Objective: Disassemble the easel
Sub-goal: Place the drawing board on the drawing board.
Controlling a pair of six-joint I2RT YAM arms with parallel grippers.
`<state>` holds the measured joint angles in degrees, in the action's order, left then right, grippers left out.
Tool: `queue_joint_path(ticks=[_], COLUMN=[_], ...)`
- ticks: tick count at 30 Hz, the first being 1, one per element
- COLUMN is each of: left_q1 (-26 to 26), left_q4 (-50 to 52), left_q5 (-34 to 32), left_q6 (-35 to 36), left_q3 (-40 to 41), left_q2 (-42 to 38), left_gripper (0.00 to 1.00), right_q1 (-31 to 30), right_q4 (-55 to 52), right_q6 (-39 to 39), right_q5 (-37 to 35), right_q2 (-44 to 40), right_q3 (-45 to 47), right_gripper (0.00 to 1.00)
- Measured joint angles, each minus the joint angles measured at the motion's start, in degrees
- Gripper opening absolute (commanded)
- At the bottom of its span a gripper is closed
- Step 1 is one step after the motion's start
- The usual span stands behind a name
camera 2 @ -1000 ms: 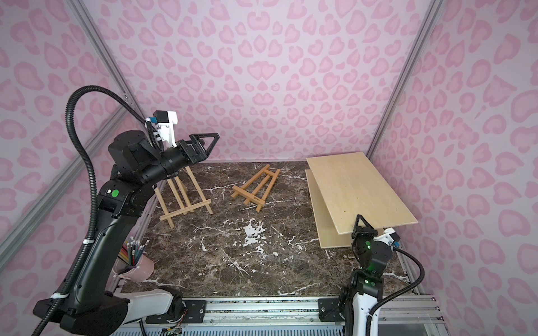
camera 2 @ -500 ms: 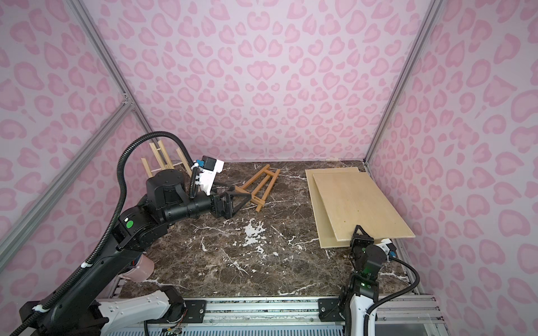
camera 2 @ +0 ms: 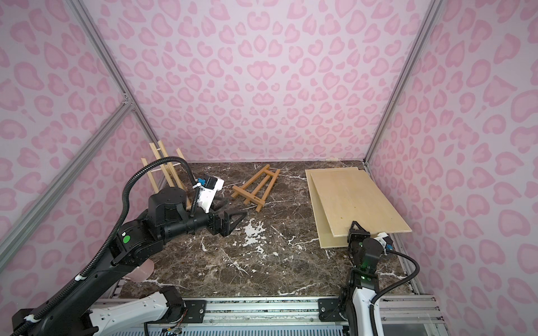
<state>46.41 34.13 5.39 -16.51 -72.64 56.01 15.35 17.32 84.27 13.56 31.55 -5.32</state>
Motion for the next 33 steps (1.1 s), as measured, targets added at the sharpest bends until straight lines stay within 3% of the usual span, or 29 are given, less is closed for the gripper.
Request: queue_joint_path(ticks=[6, 14, 22, 33], left_q1=[-0.33, -0.98, -1.36, -2.10], left_q4=[-0.96, -1.49, -1.68, -1.70], left_q5=[-2.43, -2.84, -2.60, -1.73], left_q6=[-0.46, -1.62, -2.56, -3.41], left_q3=[3.19, 3.91, 4.28, 4.37], left_q2=[-0.98, -2.23, -2.29, -1.95], left_gripper=[0.98, 0.98, 0.98, 0.98], right_q1=[-5.95, -6.58, -7.37, -7.76], right_q4=[-3.08, 0.37, -0.24, 4.33], right_q6=[0.61, 2.58, 4.37, 4.70], right_q5=[-3.80, -7.45, -11.56, -13.49], right_q2=[1.01, 0.04, -6.08, 0.98], right_q3=[-2.40, 2.38, 5.05, 5.05], right_gripper=[0.00, 0.00, 0.00, 0.00])
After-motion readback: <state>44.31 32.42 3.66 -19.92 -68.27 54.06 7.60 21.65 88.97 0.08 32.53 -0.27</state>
